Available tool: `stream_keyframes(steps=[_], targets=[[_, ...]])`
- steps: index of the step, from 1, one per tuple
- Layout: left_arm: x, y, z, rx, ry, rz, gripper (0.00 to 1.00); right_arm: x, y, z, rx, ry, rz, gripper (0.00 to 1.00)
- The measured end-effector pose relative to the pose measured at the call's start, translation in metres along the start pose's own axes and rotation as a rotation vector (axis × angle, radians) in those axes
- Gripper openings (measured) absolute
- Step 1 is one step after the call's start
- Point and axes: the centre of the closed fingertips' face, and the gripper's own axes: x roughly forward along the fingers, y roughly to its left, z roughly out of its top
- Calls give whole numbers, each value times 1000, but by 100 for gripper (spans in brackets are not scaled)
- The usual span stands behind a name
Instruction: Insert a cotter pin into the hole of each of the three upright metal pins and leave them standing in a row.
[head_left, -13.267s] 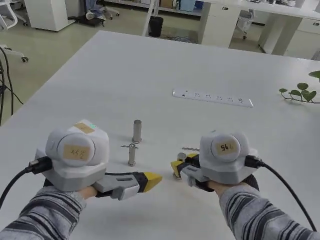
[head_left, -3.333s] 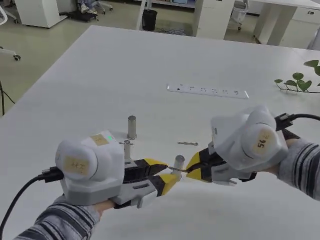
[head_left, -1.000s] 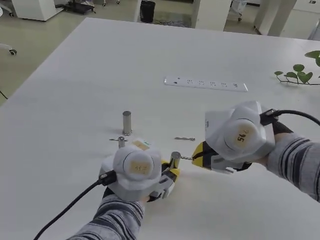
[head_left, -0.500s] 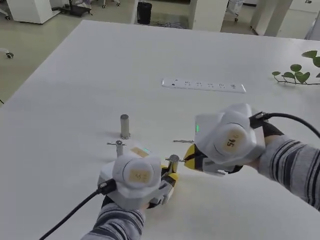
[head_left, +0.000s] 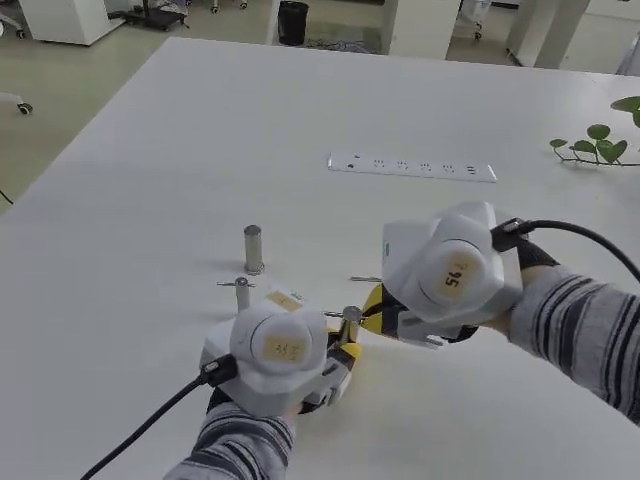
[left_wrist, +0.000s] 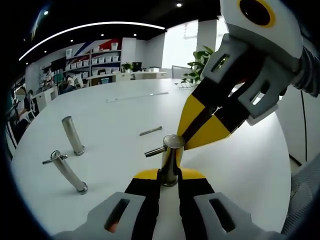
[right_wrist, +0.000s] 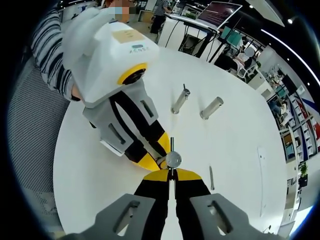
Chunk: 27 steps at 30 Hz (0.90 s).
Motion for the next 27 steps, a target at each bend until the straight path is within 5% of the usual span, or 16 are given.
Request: stream_keyframes(steps=[12, 27], targets=[[0, 0, -1, -2, 2, 4, 10, -5, 0, -1, 63, -26, -15, 9], [0, 0, -1, -6, 6, 3, 10, -12, 0, -6, 151, -34, 4, 6]])
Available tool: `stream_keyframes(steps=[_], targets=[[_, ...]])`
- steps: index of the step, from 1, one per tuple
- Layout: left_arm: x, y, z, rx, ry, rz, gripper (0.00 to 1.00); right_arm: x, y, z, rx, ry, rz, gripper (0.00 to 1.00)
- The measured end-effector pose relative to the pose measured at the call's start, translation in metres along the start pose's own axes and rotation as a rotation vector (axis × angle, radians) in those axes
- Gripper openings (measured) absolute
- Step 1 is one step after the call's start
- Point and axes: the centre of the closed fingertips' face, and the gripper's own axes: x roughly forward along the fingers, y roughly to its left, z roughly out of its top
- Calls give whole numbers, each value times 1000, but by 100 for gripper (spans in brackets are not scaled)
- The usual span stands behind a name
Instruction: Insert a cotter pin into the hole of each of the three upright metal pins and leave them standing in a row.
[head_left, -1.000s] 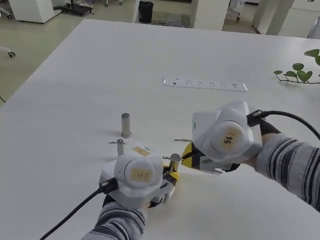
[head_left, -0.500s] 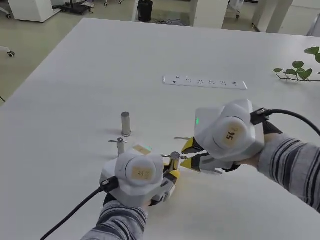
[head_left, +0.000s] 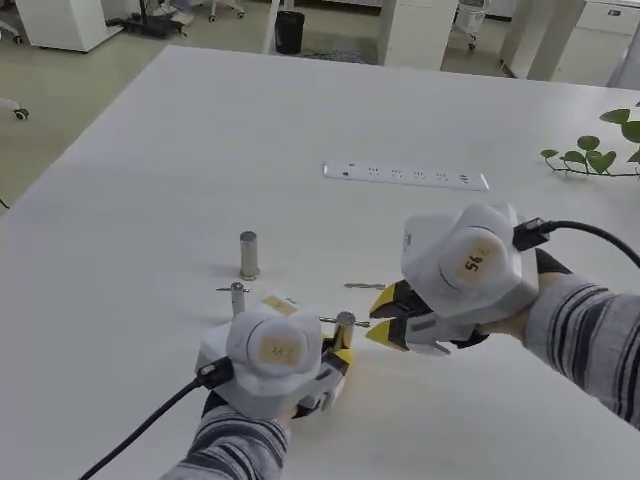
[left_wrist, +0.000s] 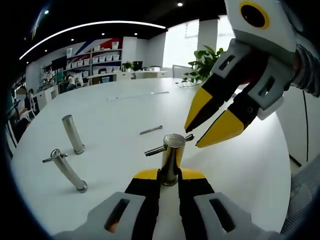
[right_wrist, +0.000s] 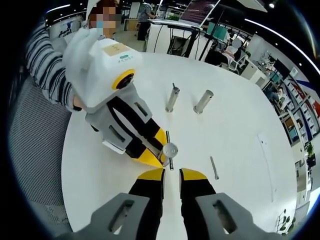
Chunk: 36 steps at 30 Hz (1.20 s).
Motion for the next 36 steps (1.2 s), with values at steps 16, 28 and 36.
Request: stream_keyframes(steps=[16, 28, 36], targets=[[0, 0, -2, 6, 7, 0, 10, 2, 1, -1, 10, -1, 18, 0], [-1, 0, -3, 1, 11, 8, 10, 3, 2, 3, 12, -10, 20, 0], [-1, -1, -4, -1, 11, 17, 10, 4, 2, 5, 41, -24, 25, 3]])
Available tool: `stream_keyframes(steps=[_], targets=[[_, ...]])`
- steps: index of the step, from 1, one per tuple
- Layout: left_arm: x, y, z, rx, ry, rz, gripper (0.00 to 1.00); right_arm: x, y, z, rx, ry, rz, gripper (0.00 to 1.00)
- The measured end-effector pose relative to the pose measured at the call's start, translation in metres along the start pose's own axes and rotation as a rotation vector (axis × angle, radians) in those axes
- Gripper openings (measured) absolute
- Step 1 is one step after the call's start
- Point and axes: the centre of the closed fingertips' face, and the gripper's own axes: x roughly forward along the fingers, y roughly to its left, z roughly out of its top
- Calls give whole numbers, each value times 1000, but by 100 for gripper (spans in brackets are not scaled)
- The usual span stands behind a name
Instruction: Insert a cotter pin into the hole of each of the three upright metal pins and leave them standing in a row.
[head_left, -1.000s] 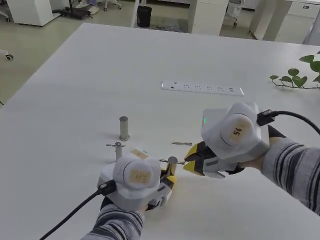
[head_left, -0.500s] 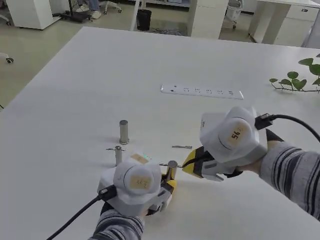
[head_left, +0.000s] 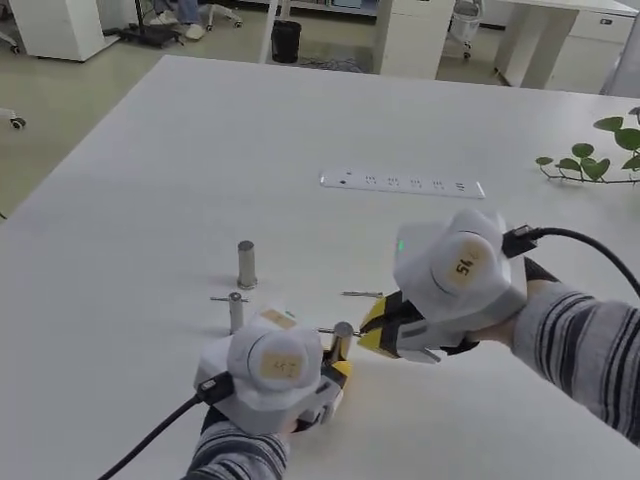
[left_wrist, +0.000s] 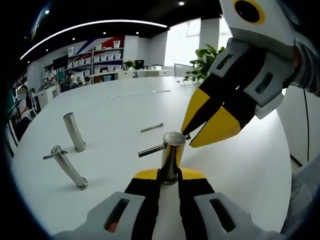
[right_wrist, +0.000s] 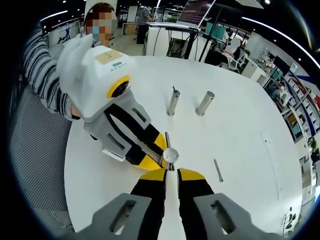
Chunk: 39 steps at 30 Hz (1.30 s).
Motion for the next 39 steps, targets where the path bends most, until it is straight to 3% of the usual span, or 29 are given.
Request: stream_keyframes(steps=[4, 7, 19, 25, 30, 39], targets=[[-2, -1, 1, -3, 0, -10, 12, 0, -2, 4, 58, -23, 7, 8], [-5, -1, 4, 6, -9, -9, 18, 2, -1, 9, 98, -50, 19, 10], [-21, -3, 4, 12, 2, -44, 35, 18, 3, 17, 164, -77, 61, 12], [-29, -8, 11, 13, -18, -78, 41, 20, 2, 17, 148, -87, 75, 9], [-39, -8, 16, 10, -34, -84, 45, 18, 2, 18, 180, -102, 95, 8], [-56, 1, 12, 6, -19, -55, 53, 21, 0, 22, 161, -92, 115, 8]])
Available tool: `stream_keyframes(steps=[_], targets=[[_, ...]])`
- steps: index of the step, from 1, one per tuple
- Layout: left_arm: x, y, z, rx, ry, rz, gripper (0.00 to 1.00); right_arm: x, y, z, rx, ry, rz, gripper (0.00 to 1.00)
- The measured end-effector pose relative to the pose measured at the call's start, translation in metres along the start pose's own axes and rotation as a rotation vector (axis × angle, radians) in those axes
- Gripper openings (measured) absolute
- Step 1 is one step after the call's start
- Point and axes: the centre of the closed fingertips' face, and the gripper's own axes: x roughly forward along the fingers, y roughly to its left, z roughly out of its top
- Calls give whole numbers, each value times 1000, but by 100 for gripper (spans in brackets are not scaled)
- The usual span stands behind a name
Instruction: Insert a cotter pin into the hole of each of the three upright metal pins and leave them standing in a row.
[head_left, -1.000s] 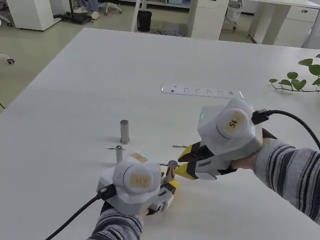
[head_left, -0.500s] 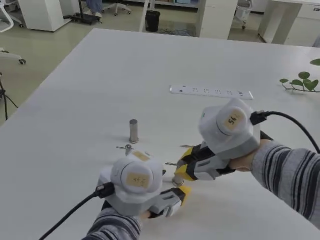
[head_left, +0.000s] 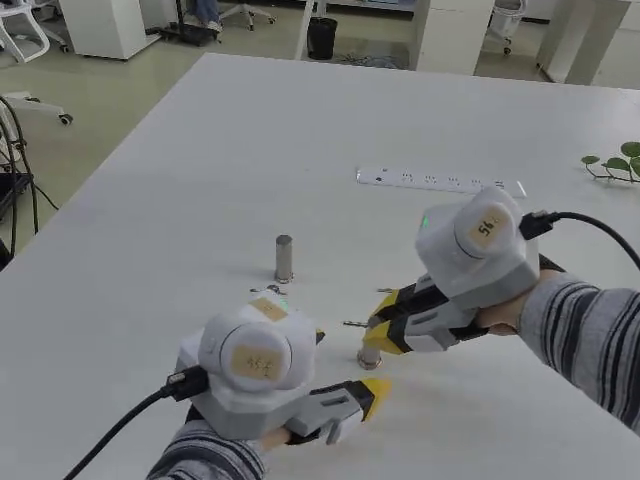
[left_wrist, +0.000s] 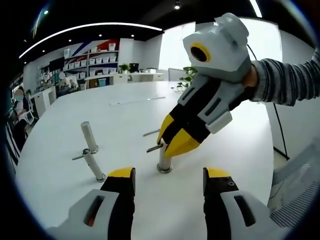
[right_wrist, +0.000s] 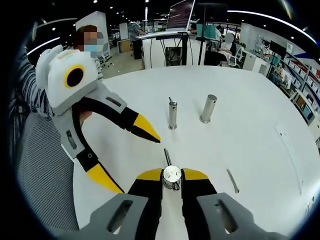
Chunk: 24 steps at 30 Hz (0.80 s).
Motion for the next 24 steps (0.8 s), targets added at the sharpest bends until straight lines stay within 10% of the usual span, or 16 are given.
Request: stream_keyframes(steps=[24], targets=[[-35, 21, 7, -30, -29, 63, 76, 13, -20, 15, -40, 40, -9, 8]])
